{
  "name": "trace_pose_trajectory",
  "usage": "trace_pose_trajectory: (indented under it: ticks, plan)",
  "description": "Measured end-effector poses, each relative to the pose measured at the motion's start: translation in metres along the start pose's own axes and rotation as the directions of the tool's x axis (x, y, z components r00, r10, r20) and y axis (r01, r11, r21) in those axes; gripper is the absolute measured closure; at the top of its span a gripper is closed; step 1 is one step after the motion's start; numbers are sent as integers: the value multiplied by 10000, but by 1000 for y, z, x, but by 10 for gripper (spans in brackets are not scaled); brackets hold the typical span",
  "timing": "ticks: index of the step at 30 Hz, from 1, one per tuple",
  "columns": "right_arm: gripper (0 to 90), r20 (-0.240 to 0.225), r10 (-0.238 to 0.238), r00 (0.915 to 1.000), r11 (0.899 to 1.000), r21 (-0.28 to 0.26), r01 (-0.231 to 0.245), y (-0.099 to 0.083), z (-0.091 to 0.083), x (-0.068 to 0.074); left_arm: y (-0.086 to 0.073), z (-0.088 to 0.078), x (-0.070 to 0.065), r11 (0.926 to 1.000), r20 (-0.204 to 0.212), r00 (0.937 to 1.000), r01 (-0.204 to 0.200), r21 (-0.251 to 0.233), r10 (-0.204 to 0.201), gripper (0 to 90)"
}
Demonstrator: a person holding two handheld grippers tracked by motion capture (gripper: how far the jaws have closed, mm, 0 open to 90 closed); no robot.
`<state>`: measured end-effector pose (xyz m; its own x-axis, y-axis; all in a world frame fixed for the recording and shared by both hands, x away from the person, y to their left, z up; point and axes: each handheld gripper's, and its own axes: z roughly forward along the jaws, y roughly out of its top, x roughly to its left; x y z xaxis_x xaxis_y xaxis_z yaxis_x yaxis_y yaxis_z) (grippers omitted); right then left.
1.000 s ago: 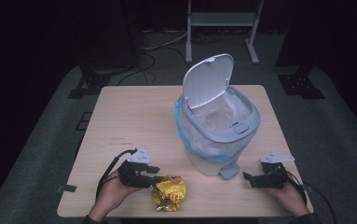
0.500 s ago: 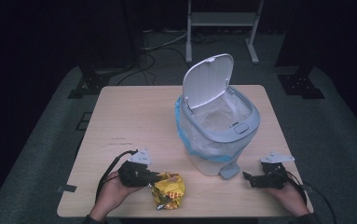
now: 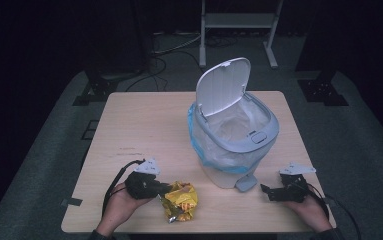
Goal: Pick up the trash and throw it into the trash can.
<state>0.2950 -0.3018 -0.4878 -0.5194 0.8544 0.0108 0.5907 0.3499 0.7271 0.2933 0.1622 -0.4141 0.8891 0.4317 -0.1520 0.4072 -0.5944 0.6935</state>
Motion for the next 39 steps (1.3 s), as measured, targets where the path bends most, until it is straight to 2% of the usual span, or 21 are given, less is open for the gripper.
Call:
trace_pose_trajectory:
  ticks: [4, 11, 18, 27, 34, 39]
  plan:
    - [74, 0, 0, 10000, 10000, 1, 0, 0, 0, 0, 1, -3, 1, 9994, -25, 9999, 161, -320, -162, 892]
    - [74, 1, -1, 10000, 10000, 2, 1, 0, 0, 0, 3, -11, 0, 9959, -105, 9999, 72, -906, -81, 891]
    - [74, -1, -4, 10000, 10000, 1, 4, 0, 0, 0, 5, -16, 0, 9919, -116, 9999, 17, -1268, -32, 891]
    - [74, 1, -3, 10000, 10000, 0, 3, 0, 0, 0, 10, -26, 0, 9813, -83, 10000, 27, -1926, -44, 890]
    - [74, -1, -2, 10000, 10000, 0, 2, 0, 0, 0, 15, -34, -4, 9738, -45, 9999, -163, -2270, 157, 890]
    - [73, -1, 2, 10000, 10000, 1, -2, 0, 0, 0, 21, -43, -4, 9657, -66, 9996, -286, -2582, 278, 890]
